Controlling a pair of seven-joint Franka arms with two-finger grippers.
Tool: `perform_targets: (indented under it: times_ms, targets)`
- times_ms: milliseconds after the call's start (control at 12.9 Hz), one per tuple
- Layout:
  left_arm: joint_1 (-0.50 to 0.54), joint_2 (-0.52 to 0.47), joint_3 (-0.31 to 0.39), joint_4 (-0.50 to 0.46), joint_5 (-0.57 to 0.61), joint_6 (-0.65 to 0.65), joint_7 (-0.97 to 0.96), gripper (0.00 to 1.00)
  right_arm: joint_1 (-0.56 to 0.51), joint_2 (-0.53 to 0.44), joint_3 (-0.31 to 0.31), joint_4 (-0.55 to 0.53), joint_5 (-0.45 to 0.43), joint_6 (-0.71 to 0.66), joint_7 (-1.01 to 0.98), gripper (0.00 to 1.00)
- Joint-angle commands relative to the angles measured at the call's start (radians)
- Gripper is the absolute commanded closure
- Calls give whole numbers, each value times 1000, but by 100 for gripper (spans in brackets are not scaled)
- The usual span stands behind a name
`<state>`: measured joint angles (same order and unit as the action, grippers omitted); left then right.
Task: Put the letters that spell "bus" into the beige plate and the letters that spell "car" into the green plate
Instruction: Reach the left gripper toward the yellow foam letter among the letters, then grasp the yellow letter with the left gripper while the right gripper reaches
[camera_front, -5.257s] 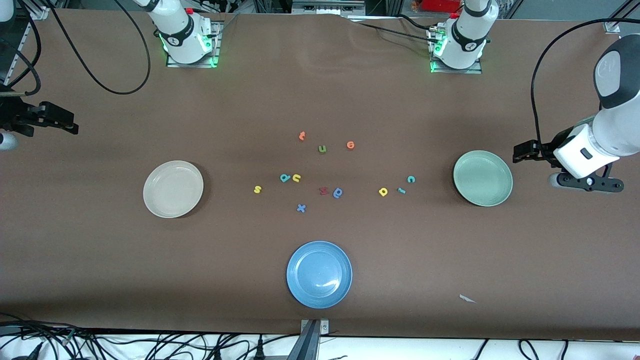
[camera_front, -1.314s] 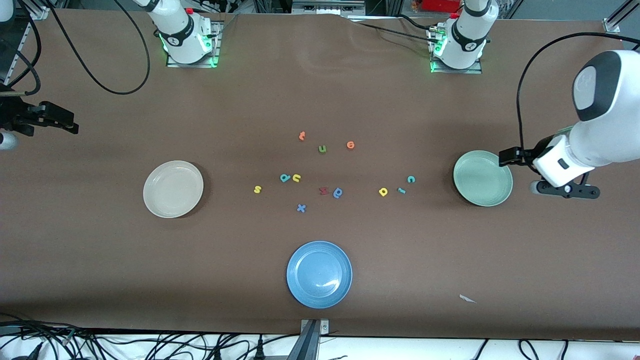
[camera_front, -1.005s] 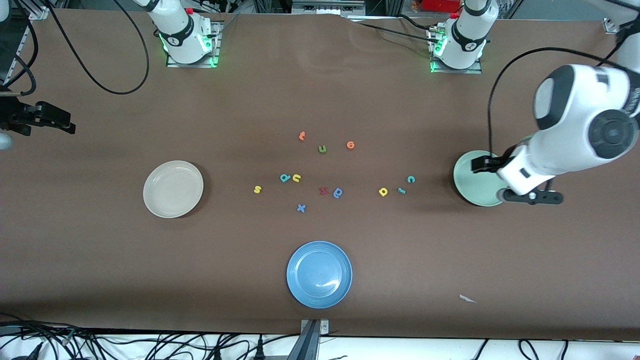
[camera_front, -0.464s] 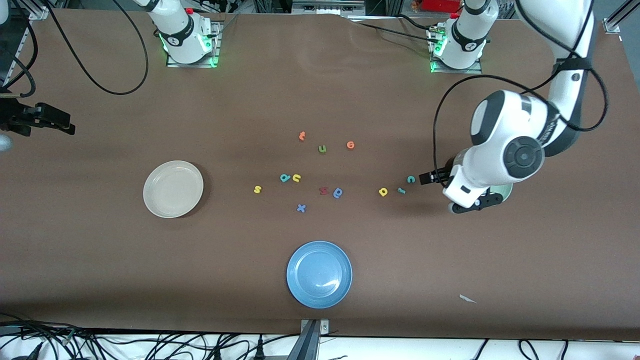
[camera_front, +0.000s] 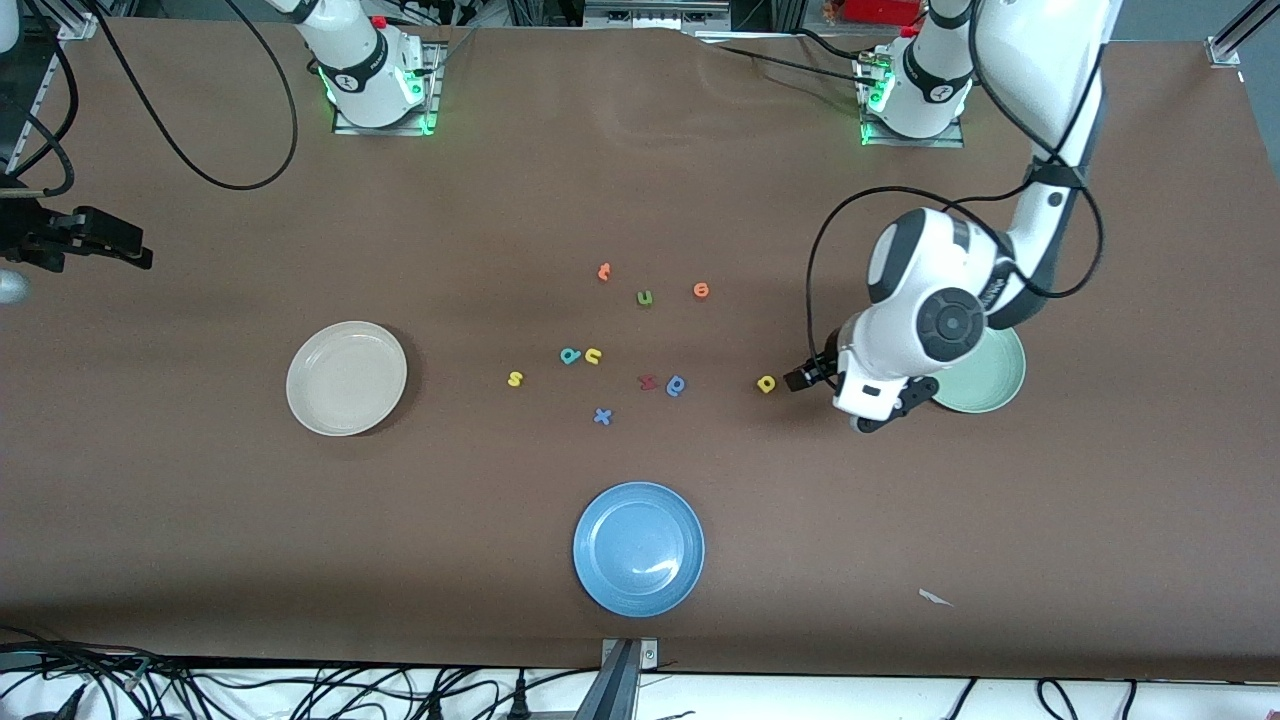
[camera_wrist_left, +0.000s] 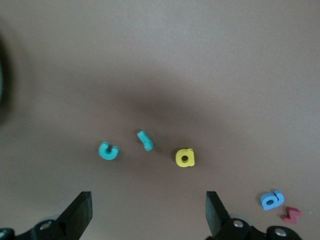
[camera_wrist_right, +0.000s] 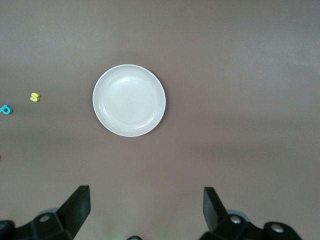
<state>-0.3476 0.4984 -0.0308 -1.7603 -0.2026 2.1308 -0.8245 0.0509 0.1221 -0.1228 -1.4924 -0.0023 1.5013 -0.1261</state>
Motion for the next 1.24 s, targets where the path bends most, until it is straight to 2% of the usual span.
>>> perform_targets:
  times_ms: [0, 309, 464, 618, 850, 1160]
  targets:
    - [-34, 20, 5, -59, -28, 136, -71, 3, -3, -3, 8, 1, 19, -35, 10, 0]
    - [-51, 98, 5, -51, -28, 285, -203, 7, 10, 25, 15, 23, 21, -19, 2, 0]
    - [-74, 129, 5, -48, -28, 308, -237, 8, 6, 72, 12, 73, 62, -19, 2, 0]
    - [-79, 146, 5, -45, -28, 310, -242, 14, 10, 125, 11, 133, 82, -12, 8, 0]
    - [-84, 161, 6, -36, -29, 310, -243, 31, 10, 166, 18, 121, 125, 97, 23, 0]
    - [-83, 178, 6, -21, -31, 310, -243, 36, 21, 186, 121, 51, 113, 198, 114, 0]
